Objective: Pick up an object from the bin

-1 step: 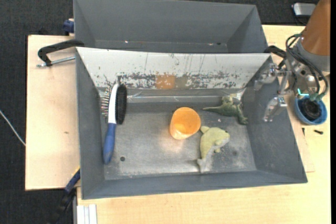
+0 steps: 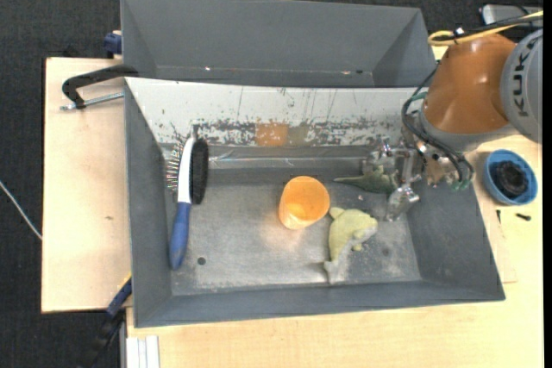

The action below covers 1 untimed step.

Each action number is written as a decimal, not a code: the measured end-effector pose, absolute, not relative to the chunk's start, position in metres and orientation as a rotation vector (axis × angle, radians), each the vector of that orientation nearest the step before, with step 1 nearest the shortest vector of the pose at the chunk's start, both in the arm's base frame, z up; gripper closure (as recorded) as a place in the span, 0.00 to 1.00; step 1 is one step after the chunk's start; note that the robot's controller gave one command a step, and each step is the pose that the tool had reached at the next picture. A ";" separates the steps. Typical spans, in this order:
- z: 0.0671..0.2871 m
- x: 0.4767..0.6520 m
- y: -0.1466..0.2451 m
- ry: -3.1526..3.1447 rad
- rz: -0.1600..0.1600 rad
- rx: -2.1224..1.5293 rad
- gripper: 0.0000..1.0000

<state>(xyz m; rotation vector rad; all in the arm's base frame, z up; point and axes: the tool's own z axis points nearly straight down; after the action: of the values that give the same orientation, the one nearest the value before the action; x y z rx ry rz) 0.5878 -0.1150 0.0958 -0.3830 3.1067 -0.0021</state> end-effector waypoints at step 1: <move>0.093 0.587 -0.114 3.111 0.003 -0.383 1.00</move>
Offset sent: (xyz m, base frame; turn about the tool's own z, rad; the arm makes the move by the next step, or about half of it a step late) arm 0.0000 0.0000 0.0000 0.0000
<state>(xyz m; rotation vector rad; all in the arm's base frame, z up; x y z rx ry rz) 0.5869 -0.1139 0.0933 -0.3832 3.1113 0.0025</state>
